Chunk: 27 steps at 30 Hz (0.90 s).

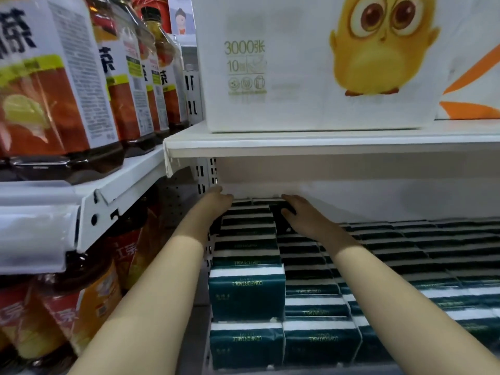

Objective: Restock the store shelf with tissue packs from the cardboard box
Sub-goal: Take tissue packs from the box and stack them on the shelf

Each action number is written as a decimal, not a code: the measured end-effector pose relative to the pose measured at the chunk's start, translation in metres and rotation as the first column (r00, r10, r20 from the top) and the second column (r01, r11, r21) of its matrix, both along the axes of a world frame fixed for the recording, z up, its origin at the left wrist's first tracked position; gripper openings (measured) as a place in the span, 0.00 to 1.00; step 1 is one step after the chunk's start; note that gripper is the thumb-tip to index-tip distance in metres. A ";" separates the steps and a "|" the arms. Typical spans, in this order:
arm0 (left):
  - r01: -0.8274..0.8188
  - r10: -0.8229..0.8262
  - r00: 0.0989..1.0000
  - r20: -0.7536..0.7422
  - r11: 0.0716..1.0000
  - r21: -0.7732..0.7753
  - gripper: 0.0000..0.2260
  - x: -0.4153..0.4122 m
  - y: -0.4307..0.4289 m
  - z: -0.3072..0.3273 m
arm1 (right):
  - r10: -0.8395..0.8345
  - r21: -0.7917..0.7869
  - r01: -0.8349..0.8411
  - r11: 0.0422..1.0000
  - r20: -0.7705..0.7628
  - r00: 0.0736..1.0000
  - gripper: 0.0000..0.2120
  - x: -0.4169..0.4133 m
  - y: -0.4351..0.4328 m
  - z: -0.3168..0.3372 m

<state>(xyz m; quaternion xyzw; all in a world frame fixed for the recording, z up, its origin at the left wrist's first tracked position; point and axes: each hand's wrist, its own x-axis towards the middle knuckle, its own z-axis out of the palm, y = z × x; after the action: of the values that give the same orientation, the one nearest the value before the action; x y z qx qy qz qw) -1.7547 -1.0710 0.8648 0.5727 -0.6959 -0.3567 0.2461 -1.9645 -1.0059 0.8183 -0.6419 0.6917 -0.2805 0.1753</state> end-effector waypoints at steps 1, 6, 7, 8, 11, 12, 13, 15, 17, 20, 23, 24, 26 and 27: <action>-0.016 0.016 1.000 0.000 1.000 0.008 0.25 0.001 -0.005 -0.002 | -0.003 -0.002 0.003 1.000 -0.013 1.000 0.26 0.000 -0.003 -0.001; -0.168 0.167 0.985 -0.042 0.986 -0.014 0.17 0.000 -0.007 0.000 | -0.031 -0.032 0.032 0.999 0.033 0.999 0.25 -0.001 -0.008 -0.008; -0.191 0.191 0.981 -0.020 0.982 -0.008 0.17 -0.001 -0.006 0.003 | -0.036 -0.036 0.038 0.999 0.050 0.998 0.24 -0.002 -0.007 -0.009; -0.197 0.197 0.980 0.008 0.980 -0.013 0.18 -0.002 -0.006 0.004 | -0.041 -0.039 0.043 0.998 0.066 0.997 0.24 -0.003 -0.006 -0.011; -0.184 0.184 0.983 0.016 0.983 0.002 0.20 -0.007 -0.013 -0.001 | -0.056 -0.025 0.059 0.998 0.124 0.991 0.23 -0.008 -0.003 -0.012; -0.186 0.186 0.982 -0.030 0.982 0.015 0.21 -0.008 -0.014 -0.002 | -0.060 -0.018 0.064 0.998 0.143 0.988 0.23 -0.010 -0.003 -0.010; -0.185 0.187 0.980 -0.076 0.982 0.029 0.22 -0.009 -0.014 -0.001 | -0.068 -0.009 0.070 0.997 0.156 0.985 0.23 -0.012 -0.002 -0.008; -0.181 0.187 0.974 -0.130 0.982 0.056 0.23 -0.010 -0.013 -0.001 | -0.084 -0.002 0.086 0.996 0.173 0.981 0.23 -0.015 0.001 -0.004; -0.169 0.176 0.972 -0.152 0.984 0.063 0.24 -0.011 -0.014 -0.002 | -0.097 -0.001 0.099 0.995 0.196 0.976 0.23 -0.019 0.004 -0.003; -0.162 0.172 0.971 -0.164 0.984 0.069 0.23 -0.010 -0.014 -0.005 | -0.117 0.003 0.120 0.993 0.247 0.962 0.24 -0.020 0.005 -0.003; -0.157 0.165 0.977 -0.138 0.986 0.061 0.23 -0.008 -0.015 -0.007 | -0.128 0.004 0.132 0.991 0.276 0.953 0.25 -0.021 0.006 -0.003; -0.152 0.160 0.977 -0.143 0.986 0.064 0.24 -0.008 -0.015 -0.007 | -0.129 0.006 0.133 0.991 0.276 0.953 0.25 -0.021 0.006 -0.003; -0.138 0.150 0.973 -0.173 0.987 0.081 0.24 -0.007 -0.016 -0.008 | -0.129 0.013 0.131 0.991 0.279 0.951 0.25 -0.023 0.007 -0.004; -0.132 0.147 0.971 -0.189 0.987 0.090 0.25 -0.006 -0.016 -0.009 | -0.129 0.014 0.130 0.991 0.283 0.950 0.25 -0.024 0.007 -0.004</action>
<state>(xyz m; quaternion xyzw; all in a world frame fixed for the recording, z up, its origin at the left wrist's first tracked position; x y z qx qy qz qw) -1.7611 -1.0872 0.8561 0.5916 -0.6121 -0.4194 0.3154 -1.9883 -0.9986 0.8141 -0.5489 0.6994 -0.3821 0.2522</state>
